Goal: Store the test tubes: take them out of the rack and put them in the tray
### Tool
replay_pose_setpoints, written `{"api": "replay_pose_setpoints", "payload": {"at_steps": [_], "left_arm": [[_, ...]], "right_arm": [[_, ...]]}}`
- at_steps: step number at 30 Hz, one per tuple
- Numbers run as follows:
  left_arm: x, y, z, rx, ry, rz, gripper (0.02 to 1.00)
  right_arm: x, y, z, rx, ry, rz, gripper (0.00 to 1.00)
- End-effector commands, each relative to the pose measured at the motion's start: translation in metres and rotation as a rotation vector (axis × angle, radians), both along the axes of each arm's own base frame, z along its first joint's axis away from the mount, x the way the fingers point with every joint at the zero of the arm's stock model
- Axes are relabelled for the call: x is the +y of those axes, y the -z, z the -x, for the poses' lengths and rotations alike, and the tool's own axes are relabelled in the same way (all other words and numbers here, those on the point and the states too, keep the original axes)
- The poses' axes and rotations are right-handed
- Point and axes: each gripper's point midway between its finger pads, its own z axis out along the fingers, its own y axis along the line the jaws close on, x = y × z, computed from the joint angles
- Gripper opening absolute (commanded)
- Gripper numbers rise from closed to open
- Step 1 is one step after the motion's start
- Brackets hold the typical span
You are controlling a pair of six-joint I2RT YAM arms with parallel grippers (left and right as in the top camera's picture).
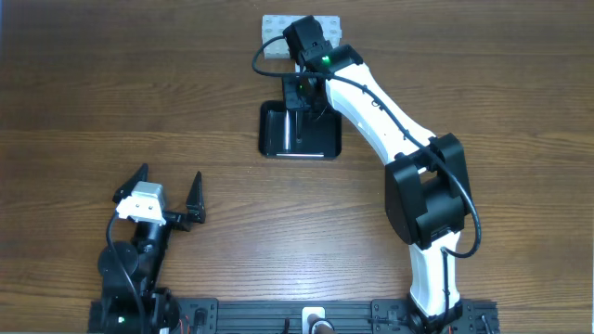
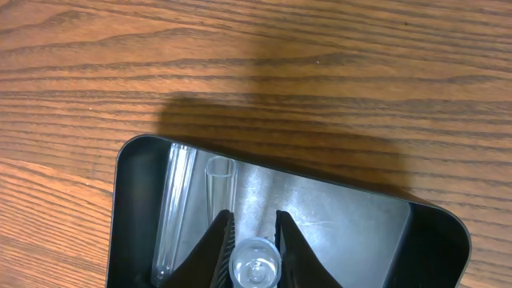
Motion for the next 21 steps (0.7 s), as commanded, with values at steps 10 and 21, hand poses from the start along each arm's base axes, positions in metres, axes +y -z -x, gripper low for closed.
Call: {"api": "replay_pose_setpoints", "payload": {"at_steps": [10,21], "left_arm": [[-0.001,0.001,0.0,-0.005,0.007,-0.014,1.0],[-0.001,0.001,0.0,-0.005,0.007,-0.014,1.0]], "right_arm": [[0.005,0.038,-0.001,0.051,0.032,0.001,0.145],[0.018,0.037,-0.003,0.051,0.037,-0.058,0.154]]}}
